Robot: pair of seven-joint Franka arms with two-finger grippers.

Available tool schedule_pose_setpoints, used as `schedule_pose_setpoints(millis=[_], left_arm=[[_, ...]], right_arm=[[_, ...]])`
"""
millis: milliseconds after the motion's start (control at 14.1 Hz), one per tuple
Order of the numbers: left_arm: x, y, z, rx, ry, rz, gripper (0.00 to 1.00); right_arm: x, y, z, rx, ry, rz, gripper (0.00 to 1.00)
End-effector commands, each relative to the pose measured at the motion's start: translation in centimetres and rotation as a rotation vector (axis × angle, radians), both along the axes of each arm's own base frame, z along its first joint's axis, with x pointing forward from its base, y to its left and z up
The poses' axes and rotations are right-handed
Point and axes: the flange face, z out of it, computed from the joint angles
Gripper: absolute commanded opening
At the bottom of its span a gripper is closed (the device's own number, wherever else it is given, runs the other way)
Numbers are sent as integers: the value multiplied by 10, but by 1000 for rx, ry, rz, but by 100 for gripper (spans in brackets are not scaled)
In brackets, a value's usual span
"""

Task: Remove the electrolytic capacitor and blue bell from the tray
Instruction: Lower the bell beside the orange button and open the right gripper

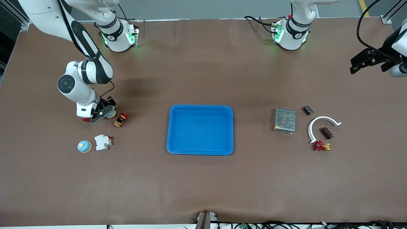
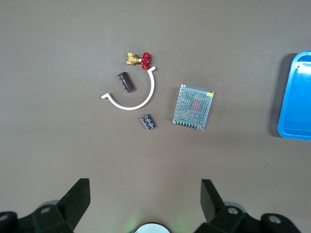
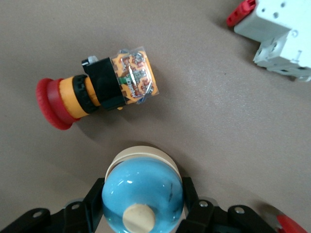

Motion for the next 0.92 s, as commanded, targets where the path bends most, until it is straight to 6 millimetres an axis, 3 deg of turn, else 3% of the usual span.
schedule_pose_setpoints(millis=[0,284,355,426,711,853], left_arm=[[-8,0,8,-23,-5,-16,100],[-9,-9,6,-23,-1,-32,100],[-9,-10,6,-23,-1,-32,100],[-9,-10,6,-23,-1,-32,100],[-8,-9,7,-24,-4,-31,100],[-8,-7,9,-24,-9,-28,100]], right_arm=[[-4,-2,2,-3,-9,15,43],[-4,-3,1,-3,-8,12,58],[-4,-4,1,-3,-6,11,89],[-3,-5,2,-3,-6,6,100],[8,-10,18,-1,-23,-27,100],[26,-6,44,-2,30,-79,100]])
